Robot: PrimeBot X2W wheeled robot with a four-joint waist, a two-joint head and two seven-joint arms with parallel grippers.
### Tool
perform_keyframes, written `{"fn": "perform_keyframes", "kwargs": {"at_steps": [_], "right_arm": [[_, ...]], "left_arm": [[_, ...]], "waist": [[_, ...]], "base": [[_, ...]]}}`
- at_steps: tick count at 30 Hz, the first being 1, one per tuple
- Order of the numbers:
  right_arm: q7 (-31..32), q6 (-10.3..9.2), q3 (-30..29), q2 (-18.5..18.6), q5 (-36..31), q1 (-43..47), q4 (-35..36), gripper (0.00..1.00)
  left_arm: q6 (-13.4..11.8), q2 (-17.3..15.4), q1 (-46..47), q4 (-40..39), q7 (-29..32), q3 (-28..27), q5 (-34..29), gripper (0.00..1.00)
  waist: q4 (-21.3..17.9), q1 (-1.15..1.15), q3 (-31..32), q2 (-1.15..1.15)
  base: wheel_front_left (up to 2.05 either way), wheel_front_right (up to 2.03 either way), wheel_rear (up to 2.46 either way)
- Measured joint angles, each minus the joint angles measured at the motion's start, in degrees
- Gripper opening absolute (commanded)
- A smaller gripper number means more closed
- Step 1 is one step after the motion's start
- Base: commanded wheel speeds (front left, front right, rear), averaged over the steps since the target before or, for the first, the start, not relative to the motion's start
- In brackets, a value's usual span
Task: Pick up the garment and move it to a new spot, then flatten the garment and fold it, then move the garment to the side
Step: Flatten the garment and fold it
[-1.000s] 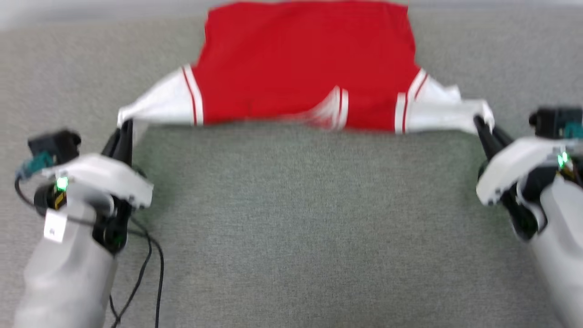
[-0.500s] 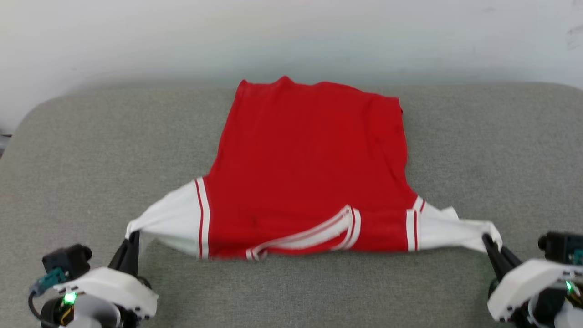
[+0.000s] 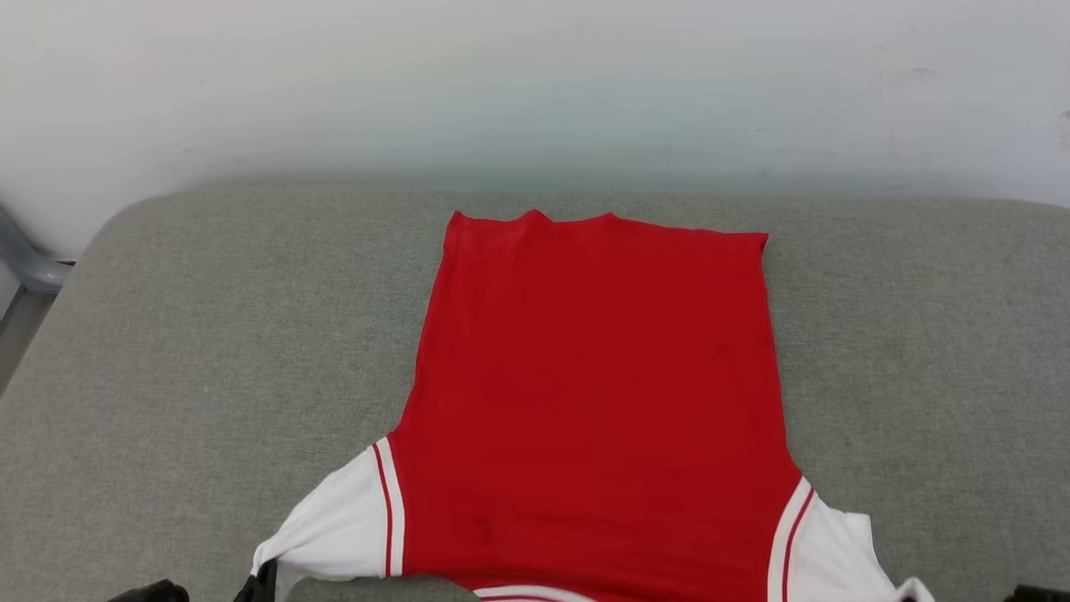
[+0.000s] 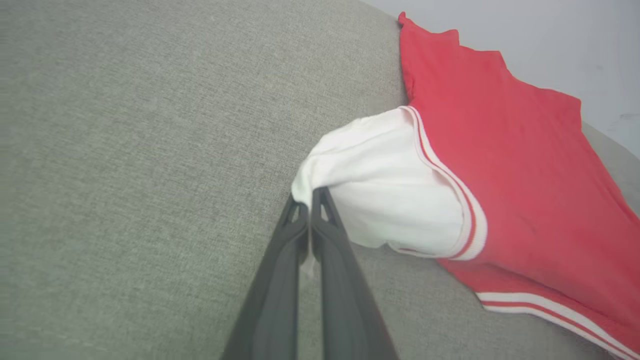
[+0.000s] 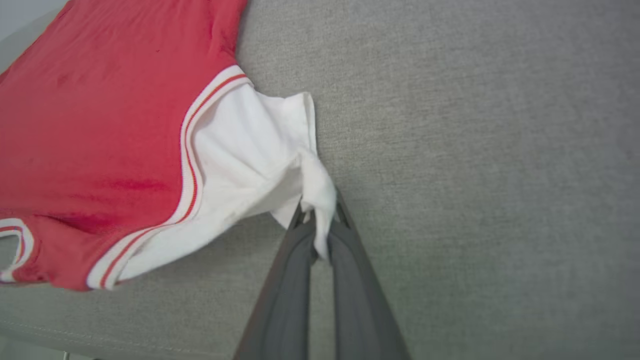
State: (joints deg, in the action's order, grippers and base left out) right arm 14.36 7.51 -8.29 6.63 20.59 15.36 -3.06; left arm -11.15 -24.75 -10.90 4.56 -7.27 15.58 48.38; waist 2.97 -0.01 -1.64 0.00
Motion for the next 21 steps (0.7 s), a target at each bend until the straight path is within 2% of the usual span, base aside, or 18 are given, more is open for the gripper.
{"fn": "perform_keyframes", "kwargs": {"at_steps": [4, 5, 6, 7, 8, 14, 18, 21], "right_arm": [[2.5, 0.01, -1.1, -1.3, -1.6, 3.0, 1.8, 0.0], [3.0, 0.01, -1.2, -1.5, -1.6, 3.2, 1.9, 0.16], [3.3, 0.0, -1.1, -1.6, -1.7, 3.2, 2.1, 0.42], [3.0, 0.0, -1.0, -1.6, -2.1, 3.0, 2.5, 0.84], [2.3, 0.0, -1.0, -1.7, -2.1, 2.3, 3.0, 1.0], [-3.4, 0.01, -1.5, -1.1, -1.2, -7.4, 3.6, 1.0], [-4.8, -0.01, -3.0, 0.4, -1.6, -16.9, -0.9, 1.0], [-4.0, -0.01, -3.1, 2.4, -2.7, -25.9, -6.9, 1.0]], "left_arm": [[-0.5, -0.7, -1.5, -1.7, -1.0, 0.3, -1.4, 0.0], [-0.5, -1.0, -1.5, -2.1, -1.5, 0.5, -2.0, 0.0], [-0.5, -1.3, -1.5, -2.5, -1.6, 0.8, -2.7, 0.0], [-0.5, -1.3, -1.4, -2.9, -1.9, 1.2, -3.3, 0.0], [-0.5, -1.3, -1.2, -3.3, -2.2, 1.7, -3.9, 0.0], [0.5, 0.0, 1.9, -4.9, -3.5, 3.2, -5.4, 0.0], [0.7, 0.3, 4.5, -6.0, -4.1, 4.1, -6.8, 0.0], [1.1, 0.7, 7.0, -6.8, -4.3, 4.8, -7.9, 0.0]], "waist": [[0.5, 0.0, 0.0, 0.0], [0.6, 0.0, -0.1, 0.0], [0.7, 0.01, -0.1, 0.0], [0.8, 0.01, -0.2, 0.0], [0.9, 0.0, -0.4, 0.0], [1.6, 0.01, -2.0, 0.0], [2.5, 0.01, -3.6, 0.0], [3.5, 0.01, -5.5, 0.0]], "base": [[0.0, 0.0, 0.0], [0.0, 0.0, 0.0], [0.0, 0.0, 0.0], [0.0, 0.0, 0.0], [0.0, 0.0, 0.0], [0.0, 0.0, 0.0], [0.0, 0.0, 0.0], [0.0, 0.0, 0.0]]}}
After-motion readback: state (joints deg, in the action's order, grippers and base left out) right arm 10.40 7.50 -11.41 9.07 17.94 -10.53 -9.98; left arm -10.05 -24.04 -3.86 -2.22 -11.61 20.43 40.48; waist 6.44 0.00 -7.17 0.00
